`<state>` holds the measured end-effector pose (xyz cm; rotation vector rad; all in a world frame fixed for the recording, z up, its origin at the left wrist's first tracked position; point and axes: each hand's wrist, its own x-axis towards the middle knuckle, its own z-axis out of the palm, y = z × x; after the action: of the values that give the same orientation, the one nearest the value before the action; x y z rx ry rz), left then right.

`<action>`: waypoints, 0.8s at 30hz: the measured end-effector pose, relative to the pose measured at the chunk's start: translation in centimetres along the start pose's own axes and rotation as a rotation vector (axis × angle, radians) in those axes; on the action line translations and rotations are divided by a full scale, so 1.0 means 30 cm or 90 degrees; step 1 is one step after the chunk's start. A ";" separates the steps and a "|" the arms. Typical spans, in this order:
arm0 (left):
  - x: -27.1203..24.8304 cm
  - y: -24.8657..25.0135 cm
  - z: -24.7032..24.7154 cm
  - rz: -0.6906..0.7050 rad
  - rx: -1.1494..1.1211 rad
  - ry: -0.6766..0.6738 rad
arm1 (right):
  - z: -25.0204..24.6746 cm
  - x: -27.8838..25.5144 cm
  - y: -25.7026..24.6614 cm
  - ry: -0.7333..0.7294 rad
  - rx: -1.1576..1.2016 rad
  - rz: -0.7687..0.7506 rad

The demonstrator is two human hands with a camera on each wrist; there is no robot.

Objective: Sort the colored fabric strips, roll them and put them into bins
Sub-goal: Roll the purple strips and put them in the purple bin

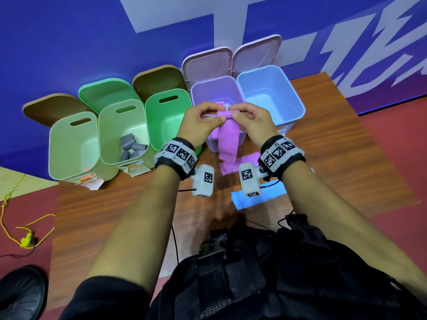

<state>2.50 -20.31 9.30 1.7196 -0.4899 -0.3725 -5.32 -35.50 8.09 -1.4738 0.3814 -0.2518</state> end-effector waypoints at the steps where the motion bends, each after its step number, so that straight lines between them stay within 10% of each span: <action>1: 0.000 0.000 0.000 -0.002 0.004 -0.001 | -0.002 0.001 0.001 -0.001 -0.005 -0.007; 24: -0.005 -0.002 0.006 -0.040 -0.035 0.023 | 0.006 -0.004 -0.017 -0.003 -0.043 -0.023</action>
<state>2.29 -20.38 9.20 1.6878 -0.3963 -0.3963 -5.32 -35.34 8.62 -1.5479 0.3633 -0.2660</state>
